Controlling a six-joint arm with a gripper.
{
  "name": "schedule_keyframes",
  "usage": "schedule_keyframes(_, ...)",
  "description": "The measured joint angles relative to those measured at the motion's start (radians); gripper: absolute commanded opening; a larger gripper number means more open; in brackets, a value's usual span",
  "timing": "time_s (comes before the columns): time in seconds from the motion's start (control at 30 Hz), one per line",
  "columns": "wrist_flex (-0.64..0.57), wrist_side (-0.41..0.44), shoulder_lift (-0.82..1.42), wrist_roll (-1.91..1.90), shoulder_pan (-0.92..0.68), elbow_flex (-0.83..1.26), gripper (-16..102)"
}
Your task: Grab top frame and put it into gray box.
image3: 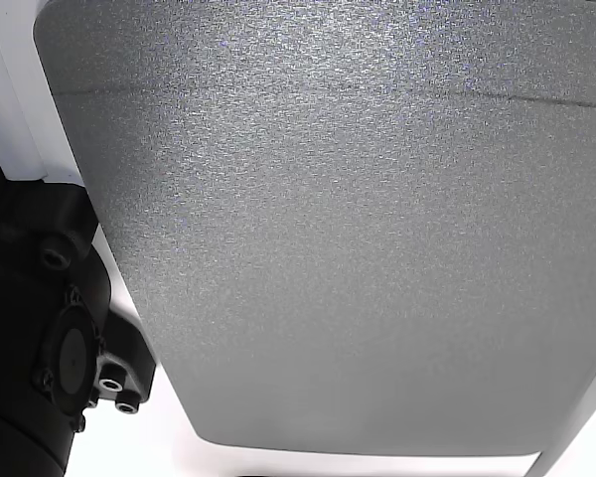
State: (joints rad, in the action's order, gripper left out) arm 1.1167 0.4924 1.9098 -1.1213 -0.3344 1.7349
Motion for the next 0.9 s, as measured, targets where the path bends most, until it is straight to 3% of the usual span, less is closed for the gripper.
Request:
schedule_keyframes(0.17, -0.166, -0.202, 0.308, 0.422, 0.186, 0.301, 100)
schedule_keyframes(0.4, -0.178, -0.456, 0.696, 0.87, 0.407, 0.655, 100)
schedule_keyframes(0.67, -0.149, -0.48, 1.002, 1.019, 0.442, 0.914, 100)
schedule_keyframes(0.9, -0.149, -0.491, 1.025, 1.026, 0.442, 0.927, 100)
